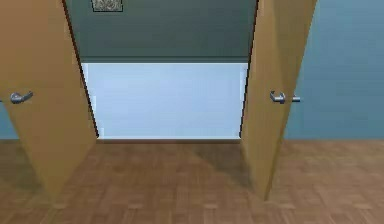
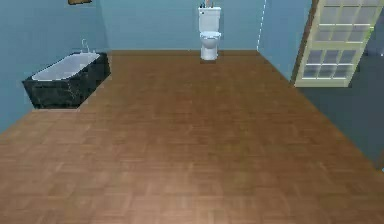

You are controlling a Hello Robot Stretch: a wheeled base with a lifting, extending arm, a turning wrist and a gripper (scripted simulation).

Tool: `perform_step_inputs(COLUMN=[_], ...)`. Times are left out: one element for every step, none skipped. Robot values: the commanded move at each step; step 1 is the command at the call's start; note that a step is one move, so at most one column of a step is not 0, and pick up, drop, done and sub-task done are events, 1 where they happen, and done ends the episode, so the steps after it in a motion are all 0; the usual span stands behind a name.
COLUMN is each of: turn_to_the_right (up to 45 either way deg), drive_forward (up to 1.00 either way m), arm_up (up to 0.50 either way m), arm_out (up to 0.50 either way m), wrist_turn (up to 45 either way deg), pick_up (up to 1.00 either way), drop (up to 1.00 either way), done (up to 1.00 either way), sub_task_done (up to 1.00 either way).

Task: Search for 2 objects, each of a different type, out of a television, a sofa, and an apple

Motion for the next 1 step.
perform_step_inputs(turn_to_the_right=[0.0], drive_forward=[1.0], arm_up=[0.0], arm_out=[0.0], wrist_turn=[0.0], pick_up=[0.0], drop=[0.0], done=[0.0], sub_task_done=[0.0])
